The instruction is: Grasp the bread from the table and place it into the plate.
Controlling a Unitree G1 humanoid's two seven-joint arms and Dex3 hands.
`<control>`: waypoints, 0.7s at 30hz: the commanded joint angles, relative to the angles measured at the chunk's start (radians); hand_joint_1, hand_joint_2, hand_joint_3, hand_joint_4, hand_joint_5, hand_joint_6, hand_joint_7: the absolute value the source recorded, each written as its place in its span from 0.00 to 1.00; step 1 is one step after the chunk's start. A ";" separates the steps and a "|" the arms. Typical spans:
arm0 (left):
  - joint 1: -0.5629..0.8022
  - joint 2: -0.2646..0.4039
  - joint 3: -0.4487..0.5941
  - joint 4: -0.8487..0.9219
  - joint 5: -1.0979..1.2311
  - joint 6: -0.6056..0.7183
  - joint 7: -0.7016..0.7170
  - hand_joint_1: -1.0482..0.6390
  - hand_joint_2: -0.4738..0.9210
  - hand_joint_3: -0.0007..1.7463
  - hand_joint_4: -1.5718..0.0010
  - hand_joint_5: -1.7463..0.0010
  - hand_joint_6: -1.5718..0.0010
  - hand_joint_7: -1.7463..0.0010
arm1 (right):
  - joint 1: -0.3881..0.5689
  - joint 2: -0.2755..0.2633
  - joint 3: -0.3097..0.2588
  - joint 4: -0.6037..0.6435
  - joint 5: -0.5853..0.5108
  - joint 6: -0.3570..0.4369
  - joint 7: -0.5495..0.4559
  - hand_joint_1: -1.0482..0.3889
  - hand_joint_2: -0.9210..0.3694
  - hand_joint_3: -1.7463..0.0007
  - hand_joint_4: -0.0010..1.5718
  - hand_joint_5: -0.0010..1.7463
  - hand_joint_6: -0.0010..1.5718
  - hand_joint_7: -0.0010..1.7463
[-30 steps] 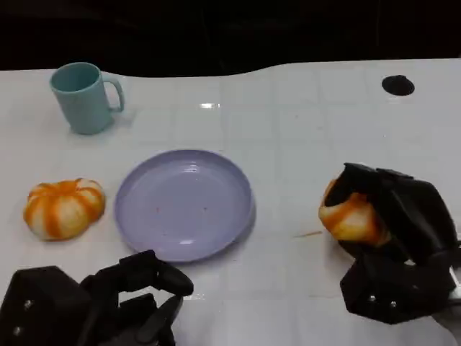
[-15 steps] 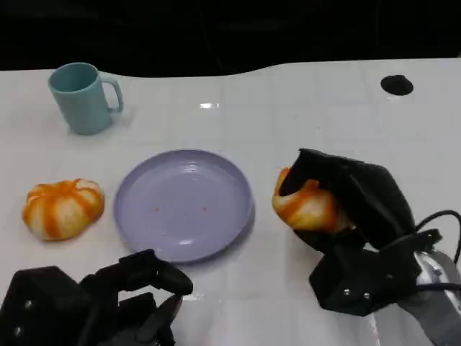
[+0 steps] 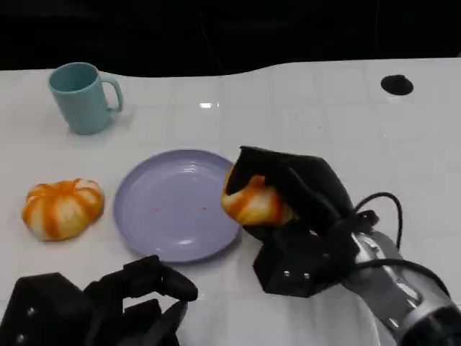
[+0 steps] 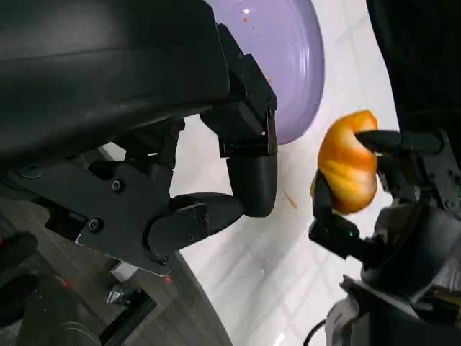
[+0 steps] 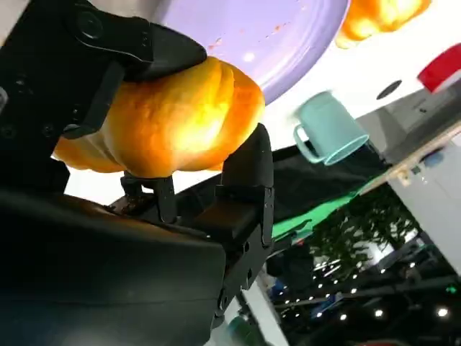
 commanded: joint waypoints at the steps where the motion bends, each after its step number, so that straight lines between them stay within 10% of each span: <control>1: 0.014 0.008 0.000 -0.013 0.003 -0.007 0.009 0.47 0.86 0.47 0.56 0.00 0.61 0.25 | -0.099 0.049 0.019 0.122 -0.005 -0.018 -0.045 0.64 0.50 0.20 0.64 1.00 0.47 1.00; 11: 0.020 0.002 -0.010 -0.016 0.003 -0.010 0.017 0.48 0.86 0.46 0.58 0.00 0.61 0.25 | -0.260 0.135 0.040 0.386 -0.010 0.001 -0.098 0.62 0.44 0.26 0.59 1.00 0.45 0.95; 14: 0.022 0.002 -0.013 -0.014 0.005 -0.018 0.017 0.48 0.86 0.46 0.59 0.00 0.61 0.25 | -0.292 0.157 0.028 0.438 0.015 0.042 -0.050 0.60 0.35 0.42 0.49 0.98 0.47 0.67; 18: 0.026 -0.002 -0.012 -0.022 0.002 -0.006 0.023 0.48 0.86 0.46 0.59 0.00 0.61 0.25 | -0.321 0.145 0.054 0.464 0.012 0.065 0.053 0.51 0.16 0.69 0.25 0.44 0.35 0.21; 21: 0.027 0.001 -0.014 -0.022 0.006 -0.011 0.021 0.48 0.87 0.46 0.59 0.00 0.61 0.25 | -0.323 0.134 0.077 0.439 -0.006 0.108 0.105 0.43 0.03 0.86 0.11 0.22 0.25 0.04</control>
